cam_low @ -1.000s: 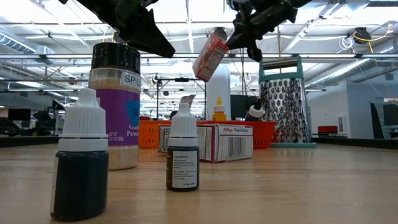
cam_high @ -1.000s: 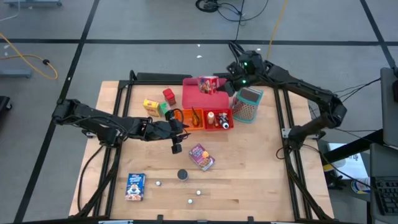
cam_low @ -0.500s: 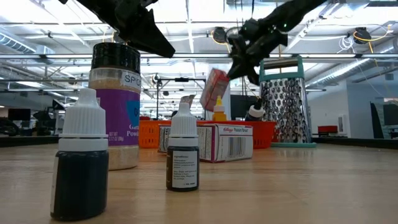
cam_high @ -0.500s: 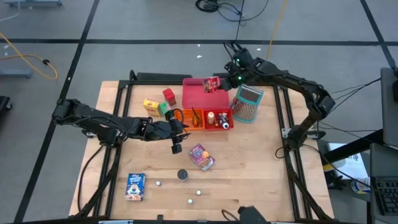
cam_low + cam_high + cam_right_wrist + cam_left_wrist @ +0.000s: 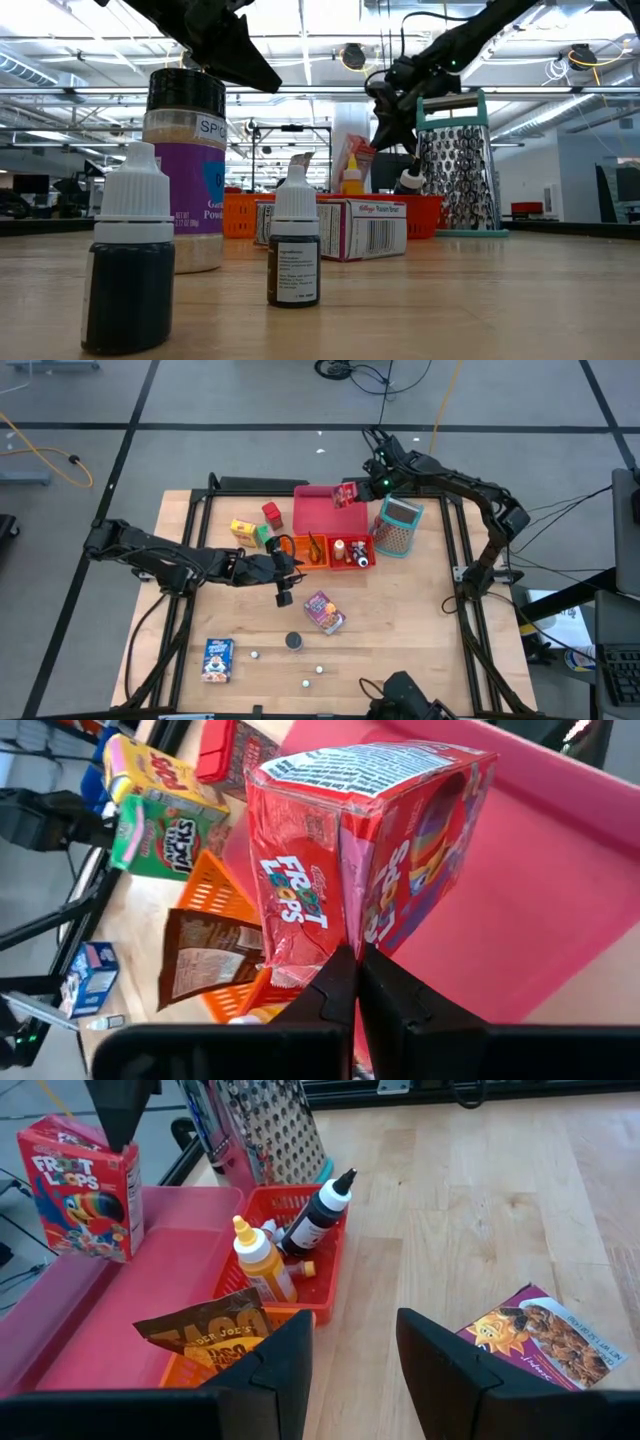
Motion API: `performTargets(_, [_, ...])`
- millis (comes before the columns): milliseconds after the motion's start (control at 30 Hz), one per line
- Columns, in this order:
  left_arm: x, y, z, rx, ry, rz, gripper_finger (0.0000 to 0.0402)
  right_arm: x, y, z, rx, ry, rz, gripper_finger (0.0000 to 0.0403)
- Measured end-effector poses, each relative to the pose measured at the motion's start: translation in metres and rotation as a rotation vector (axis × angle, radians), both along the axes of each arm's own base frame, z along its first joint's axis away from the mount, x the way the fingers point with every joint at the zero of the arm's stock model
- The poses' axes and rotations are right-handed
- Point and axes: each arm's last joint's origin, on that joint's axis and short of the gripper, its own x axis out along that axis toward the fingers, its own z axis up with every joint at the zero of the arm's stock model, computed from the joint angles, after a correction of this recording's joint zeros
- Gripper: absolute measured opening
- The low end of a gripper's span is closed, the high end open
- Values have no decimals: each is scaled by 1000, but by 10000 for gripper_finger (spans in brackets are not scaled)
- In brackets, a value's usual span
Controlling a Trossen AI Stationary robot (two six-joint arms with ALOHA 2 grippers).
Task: Pick & Place Kitchen Items
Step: Put the red cereal box into the pink bin, then put the green cereal box into the pink bin
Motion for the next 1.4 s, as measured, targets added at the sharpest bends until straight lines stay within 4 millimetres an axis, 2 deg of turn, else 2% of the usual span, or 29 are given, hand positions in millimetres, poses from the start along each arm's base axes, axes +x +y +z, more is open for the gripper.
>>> performTargets(367, [0, 0, 0, -1, -1, 1, 150, -12, -14, -17, 59, 69, -40, 0])
performTargets(633, [0, 0, 0, -1, -1, 1, 150, -16, -18, -15, 58, 42, -34, 5])
performTargets(900, [0, 0, 0, -1, -1, 1, 150, -15, -22, -12, 22, 2, -40, 29])
performTargets(1167, [0, 0, 0, 0, -1, 0, 150, -15, -23, -17, -29, 7, -46, 79])
performTargets(1400, [0, 0, 0, 0, 0, 1, 150, -15, -30, -6, -88, -75, -83, 102])
